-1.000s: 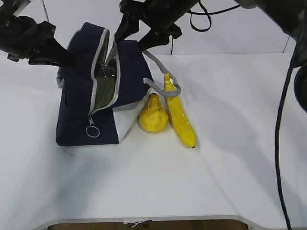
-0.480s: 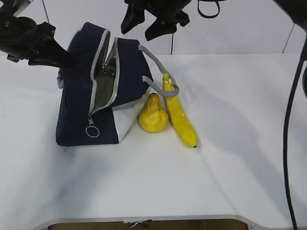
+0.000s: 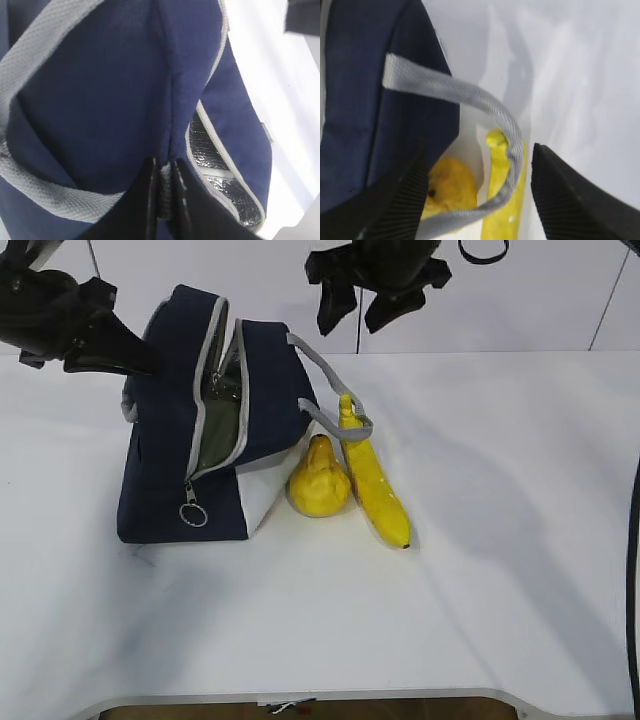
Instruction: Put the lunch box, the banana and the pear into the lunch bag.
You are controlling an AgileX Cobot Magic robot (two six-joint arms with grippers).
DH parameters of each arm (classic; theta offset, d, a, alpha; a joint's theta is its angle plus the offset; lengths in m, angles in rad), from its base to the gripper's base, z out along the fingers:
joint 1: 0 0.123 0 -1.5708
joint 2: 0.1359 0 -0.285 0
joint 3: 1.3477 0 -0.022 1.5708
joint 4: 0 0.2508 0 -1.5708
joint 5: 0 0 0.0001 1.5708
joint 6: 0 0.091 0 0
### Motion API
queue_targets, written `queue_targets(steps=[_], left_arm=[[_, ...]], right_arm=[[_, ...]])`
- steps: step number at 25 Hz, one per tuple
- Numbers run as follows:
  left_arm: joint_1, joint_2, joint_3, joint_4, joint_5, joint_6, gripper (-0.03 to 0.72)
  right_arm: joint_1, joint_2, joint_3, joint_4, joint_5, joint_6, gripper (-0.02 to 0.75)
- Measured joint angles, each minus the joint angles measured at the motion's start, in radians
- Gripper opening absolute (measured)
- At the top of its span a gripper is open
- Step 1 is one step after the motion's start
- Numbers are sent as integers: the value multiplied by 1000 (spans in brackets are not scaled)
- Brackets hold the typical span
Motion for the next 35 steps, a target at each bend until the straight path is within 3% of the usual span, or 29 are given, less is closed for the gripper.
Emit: queue_targets(steps=[16,22,35], left_arm=[[0,0,0,-2,-13,0,18],[0,0,0,4,-18,0,18],[0,0,0,12,-27,0,18]], right_arm=[[0,-252,424,-58,0,0,510],[0,-346,589,16,-2,0,510],[0,-263,634,5,-8,0,510]])
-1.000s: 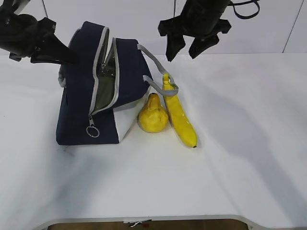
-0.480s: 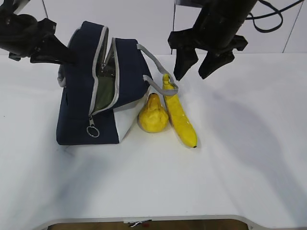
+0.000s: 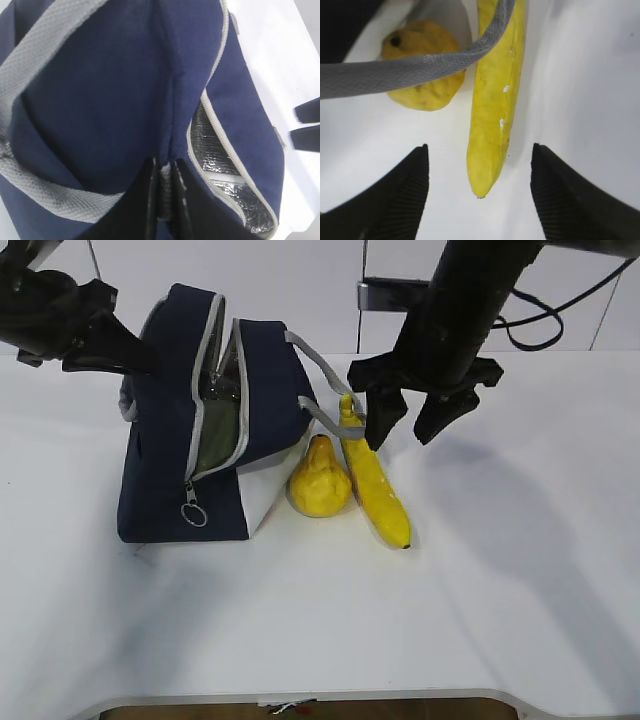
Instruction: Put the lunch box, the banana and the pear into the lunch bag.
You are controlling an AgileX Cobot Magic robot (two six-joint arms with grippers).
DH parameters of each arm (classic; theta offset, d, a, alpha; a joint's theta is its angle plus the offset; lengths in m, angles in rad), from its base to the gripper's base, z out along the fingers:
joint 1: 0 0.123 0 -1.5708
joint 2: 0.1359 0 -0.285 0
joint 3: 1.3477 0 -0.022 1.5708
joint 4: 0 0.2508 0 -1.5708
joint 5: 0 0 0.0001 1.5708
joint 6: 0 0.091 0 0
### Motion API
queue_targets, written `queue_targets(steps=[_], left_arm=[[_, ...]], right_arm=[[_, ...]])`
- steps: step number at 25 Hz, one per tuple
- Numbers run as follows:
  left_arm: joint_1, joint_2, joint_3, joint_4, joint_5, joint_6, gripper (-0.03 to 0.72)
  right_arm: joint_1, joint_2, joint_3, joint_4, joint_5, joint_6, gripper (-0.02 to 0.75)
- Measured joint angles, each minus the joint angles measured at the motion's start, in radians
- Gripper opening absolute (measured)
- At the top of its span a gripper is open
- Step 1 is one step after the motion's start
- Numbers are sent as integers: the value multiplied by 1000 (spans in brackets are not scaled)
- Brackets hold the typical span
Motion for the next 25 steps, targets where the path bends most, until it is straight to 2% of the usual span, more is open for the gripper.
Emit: queue_targets(steps=[13,25], left_arm=[[0,0,0,12,-5,0,18],[0,0,0,14,-5,0,18]], right_arm=[[2,108,1,63,-30,2,509],[2,154,1,16,-92,2,510]])
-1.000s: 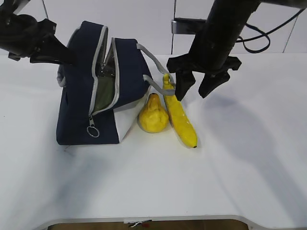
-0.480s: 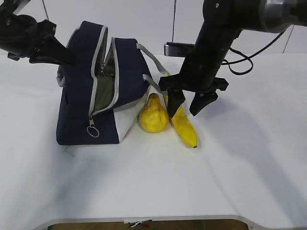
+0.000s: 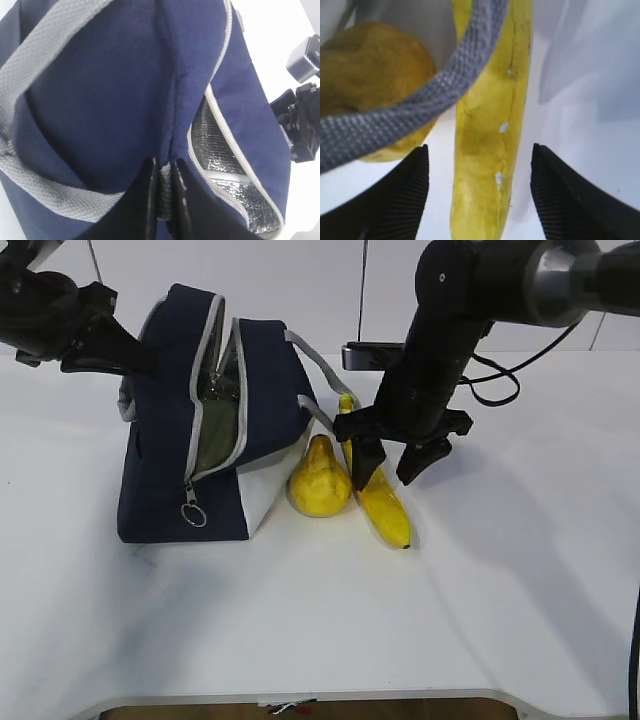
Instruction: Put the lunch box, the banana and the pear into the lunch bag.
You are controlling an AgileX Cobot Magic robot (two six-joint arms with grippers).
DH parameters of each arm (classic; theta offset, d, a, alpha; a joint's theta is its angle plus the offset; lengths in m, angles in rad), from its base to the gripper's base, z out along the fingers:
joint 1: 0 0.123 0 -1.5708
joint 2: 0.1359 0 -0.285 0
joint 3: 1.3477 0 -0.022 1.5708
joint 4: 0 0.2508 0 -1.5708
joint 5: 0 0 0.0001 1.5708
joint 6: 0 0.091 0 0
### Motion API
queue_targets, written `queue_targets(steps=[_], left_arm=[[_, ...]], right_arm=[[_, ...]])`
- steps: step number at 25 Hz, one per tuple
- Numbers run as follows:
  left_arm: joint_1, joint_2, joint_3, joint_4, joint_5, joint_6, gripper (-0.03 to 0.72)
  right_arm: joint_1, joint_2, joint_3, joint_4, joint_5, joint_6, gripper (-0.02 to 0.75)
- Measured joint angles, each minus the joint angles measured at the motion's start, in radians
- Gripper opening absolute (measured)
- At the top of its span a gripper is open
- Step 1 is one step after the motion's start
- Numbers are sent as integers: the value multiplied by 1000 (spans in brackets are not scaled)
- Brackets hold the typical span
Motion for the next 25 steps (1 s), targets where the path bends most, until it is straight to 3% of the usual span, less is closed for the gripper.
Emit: queue_targets(steps=[9,25], left_arm=[[0,0,0,0,0,0,18],[0,0,0,18,-2,0,18]], right_arm=[[0,15,0,9,-19,1,585],[0,61,0,-45,-10,2,585]])
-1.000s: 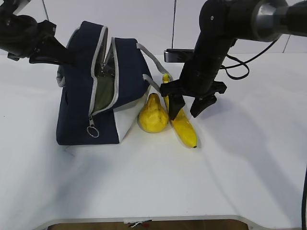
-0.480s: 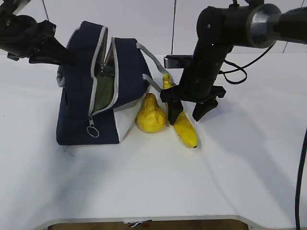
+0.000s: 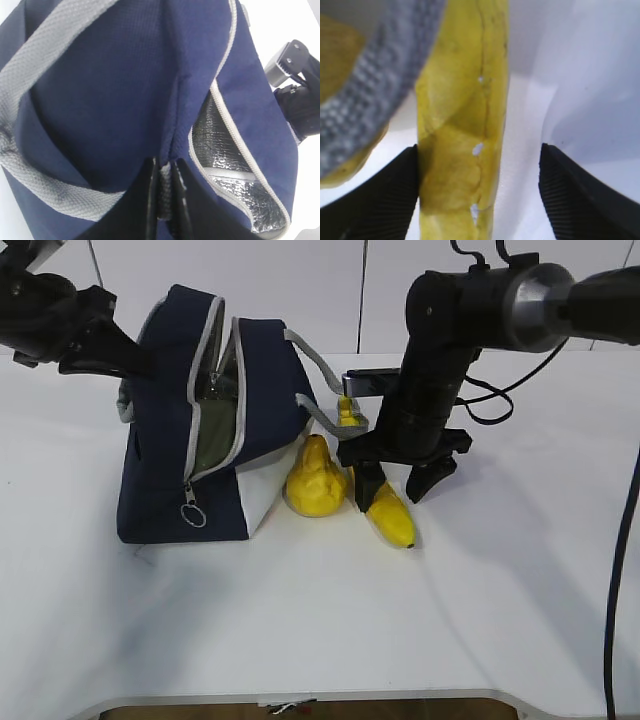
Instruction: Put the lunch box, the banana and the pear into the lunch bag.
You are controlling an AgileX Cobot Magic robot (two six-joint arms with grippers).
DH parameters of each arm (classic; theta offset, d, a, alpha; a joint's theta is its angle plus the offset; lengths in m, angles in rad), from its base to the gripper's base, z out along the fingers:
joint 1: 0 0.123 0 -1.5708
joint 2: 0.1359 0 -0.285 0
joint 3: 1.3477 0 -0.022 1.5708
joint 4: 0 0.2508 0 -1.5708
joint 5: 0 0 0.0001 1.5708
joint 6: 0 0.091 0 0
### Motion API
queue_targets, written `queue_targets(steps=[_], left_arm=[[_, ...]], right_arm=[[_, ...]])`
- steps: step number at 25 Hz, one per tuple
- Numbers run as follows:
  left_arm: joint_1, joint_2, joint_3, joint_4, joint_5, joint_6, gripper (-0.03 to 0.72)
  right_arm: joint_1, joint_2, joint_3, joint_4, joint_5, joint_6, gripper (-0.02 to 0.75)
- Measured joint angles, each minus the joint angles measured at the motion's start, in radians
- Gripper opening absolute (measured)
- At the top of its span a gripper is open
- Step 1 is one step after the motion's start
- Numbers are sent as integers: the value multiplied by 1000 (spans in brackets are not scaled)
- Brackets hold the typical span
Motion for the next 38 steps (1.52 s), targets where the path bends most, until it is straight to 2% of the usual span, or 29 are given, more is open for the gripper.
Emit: queue_targets(steps=[9,18,20,32,38], left_arm=[[0,0,0,2,-2,0,18],[0,0,0,2,-2,0,18],[0,0,0,2,-2,0,18],[0,0,0,-3,-5,0,18],[1,2,0,-128,40,9,18]], right_arm=[[0,2,0,-13,0,0,561],[0,2,0,-71,64,0,395],[0,2,0,-81,68,0,377],[0,-7,0,-76,71,0,366],[0,-39,0,-97,74,0,366]])
